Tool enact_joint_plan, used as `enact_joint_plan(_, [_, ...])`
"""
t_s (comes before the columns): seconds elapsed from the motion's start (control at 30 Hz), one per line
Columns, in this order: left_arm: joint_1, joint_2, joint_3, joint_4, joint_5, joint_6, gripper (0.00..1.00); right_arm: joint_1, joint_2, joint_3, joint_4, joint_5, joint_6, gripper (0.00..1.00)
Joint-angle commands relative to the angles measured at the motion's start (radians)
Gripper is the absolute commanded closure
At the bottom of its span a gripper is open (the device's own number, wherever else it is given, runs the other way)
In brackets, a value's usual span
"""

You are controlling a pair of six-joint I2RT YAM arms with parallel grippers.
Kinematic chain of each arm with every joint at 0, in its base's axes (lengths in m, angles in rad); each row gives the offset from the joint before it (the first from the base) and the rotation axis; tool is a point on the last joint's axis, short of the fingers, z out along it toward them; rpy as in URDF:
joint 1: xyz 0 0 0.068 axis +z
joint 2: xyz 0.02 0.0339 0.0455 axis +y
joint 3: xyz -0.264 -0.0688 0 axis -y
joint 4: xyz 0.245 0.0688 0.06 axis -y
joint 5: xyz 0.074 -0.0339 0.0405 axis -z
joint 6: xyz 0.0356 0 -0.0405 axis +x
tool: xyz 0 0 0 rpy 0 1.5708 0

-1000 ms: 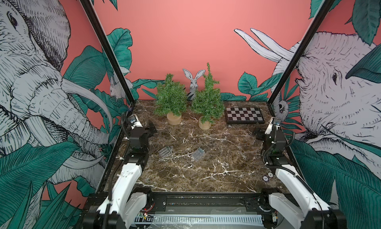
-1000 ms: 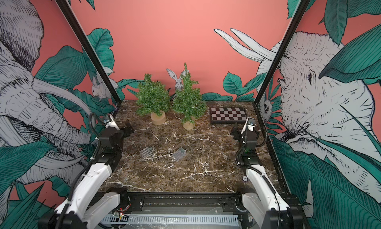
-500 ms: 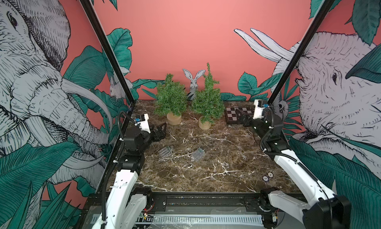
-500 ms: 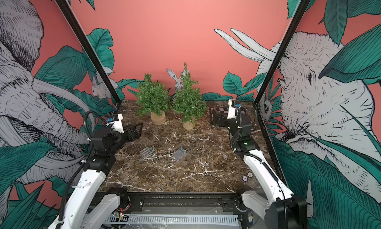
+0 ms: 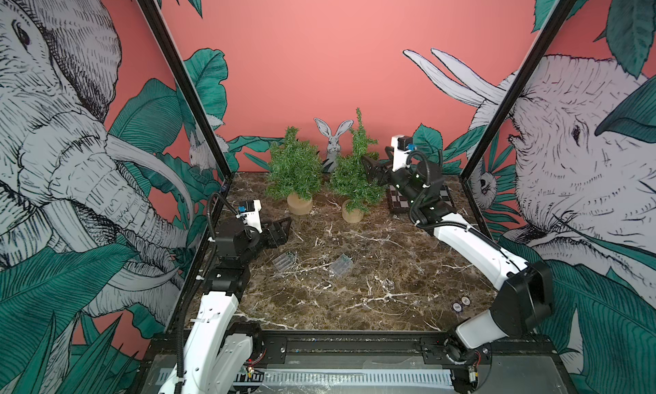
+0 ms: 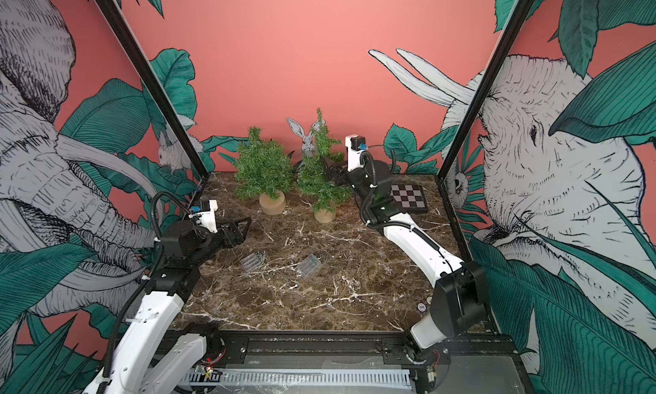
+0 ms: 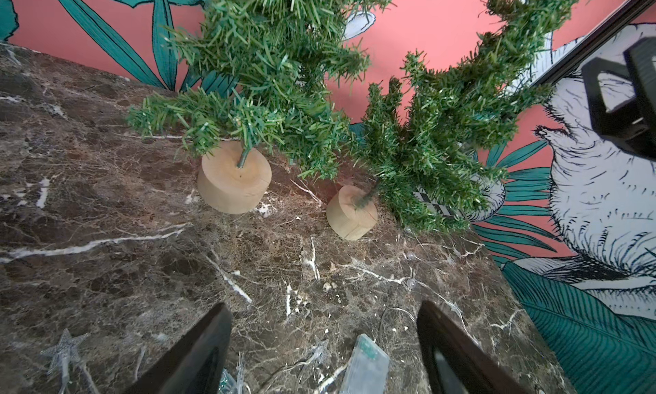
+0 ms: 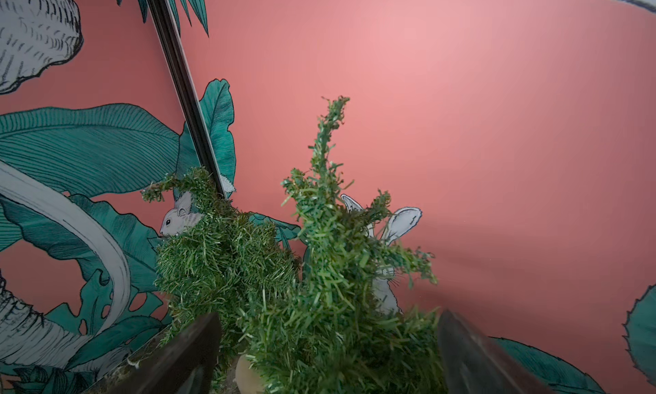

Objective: Wrap string light around the christmas tree
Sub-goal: Pick up the Christmas tree at the center of the board.

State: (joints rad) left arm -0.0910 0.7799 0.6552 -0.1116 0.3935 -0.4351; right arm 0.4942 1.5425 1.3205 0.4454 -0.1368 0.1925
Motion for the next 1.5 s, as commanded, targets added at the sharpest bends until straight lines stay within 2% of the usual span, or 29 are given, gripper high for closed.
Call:
enact_joint_plan(0.0, [0.000, 0.003, -0.011, -0.021, 0.016, -0.012, 0.17, 0.031, 0.000, 0.026, 0.043, 0.154, 0.009, 0.03])
enact_joint_plan(0.1, [0.000, 0.005, -0.014, -0.017, 0.009, -0.013, 0.17, 0.069, 0.032, 0.053, 0.026, 0.236, -0.014, 0.03])
enact_joint_plan(0.17, [0.001, 0.006, -0.017, -0.021, 0.000, -0.010, 0.17, 0.088, 0.051, 0.119, -0.059, 0.287, -0.020, 0.04])
enact_joint_plan(0.43, [0.000, 0.010, -0.013, -0.032, -0.007, 0.000, 0.17, 0.103, 0.168, 0.290, -0.291, 0.358, 0.055, 0.12])
enact_joint_plan(0.93, [0.000, 0.006, -0.016, -0.030, 0.008, 0.003, 0.17, 0.119, 0.306, 0.417, -0.252, 0.416, 0.056, 0.15])
enact_joint_plan(1.23, [0.001, -0.010, -0.003, -0.060, -0.019, 0.024, 0.17, 0.122, 0.343, 0.457, -0.239, 0.420, 0.000, 0.43])
enact_joint_plan(1.47, [0.000, -0.020, -0.004, -0.056, -0.015, 0.029, 0.19, 0.137, 0.335, 0.480, -0.226, 0.406, -0.088, 0.72])
